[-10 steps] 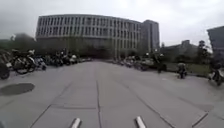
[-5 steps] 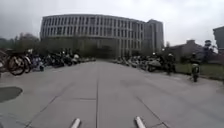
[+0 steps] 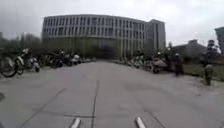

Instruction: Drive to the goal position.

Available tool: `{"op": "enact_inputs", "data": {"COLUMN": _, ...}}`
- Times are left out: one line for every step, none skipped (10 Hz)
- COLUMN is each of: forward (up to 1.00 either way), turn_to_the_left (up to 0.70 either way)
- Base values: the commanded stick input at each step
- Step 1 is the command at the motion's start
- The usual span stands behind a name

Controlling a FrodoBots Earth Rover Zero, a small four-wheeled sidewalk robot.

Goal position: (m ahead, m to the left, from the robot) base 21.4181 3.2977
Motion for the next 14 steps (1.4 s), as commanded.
{"op": "enact_inputs", "data": {"forward": 1.00, "turn_to_the_left": 0.06}}
{"op": "enact_inputs", "data": {"forward": 1.00, "turn_to_the_left": 0.06}}
{"op": "enact_inputs", "data": {"forward": 1.00, "turn_to_the_left": 0.06}}
{"op": "enact_inputs", "data": {"forward": 1.00, "turn_to_the_left": 0.06}}
{"op": "enact_inputs", "data": {"forward": 1.00, "turn_to_the_left": 0.06}}
{"op": "enact_inputs", "data": {"forward": 1.00, "turn_to_the_left": 0.04}}
{"op": "enact_inputs", "data": {"forward": 1.00, "turn_to_the_left": -0.11}}
{"op": "enact_inputs", "data": {"forward": 1.00, "turn_to_the_left": -0.25}}
{"op": "enact_inputs", "data": {"forward": 1.00, "turn_to_the_left": -0.34}}
{"op": "enact_inputs", "data": {"forward": 1.00, "turn_to_the_left": -0.25}}
{"op": "enact_inputs", "data": {"forward": 1.00, "turn_to_the_left": -0.10}}
{"op": "enact_inputs", "data": {"forward": 1.00, "turn_to_the_left": 0.05}}
{"op": "enact_inputs", "data": {"forward": 1.00, "turn_to_the_left": 0.06}}
{"op": "enact_inputs", "data": {"forward": 1.00, "turn_to_the_left": 0.06}}
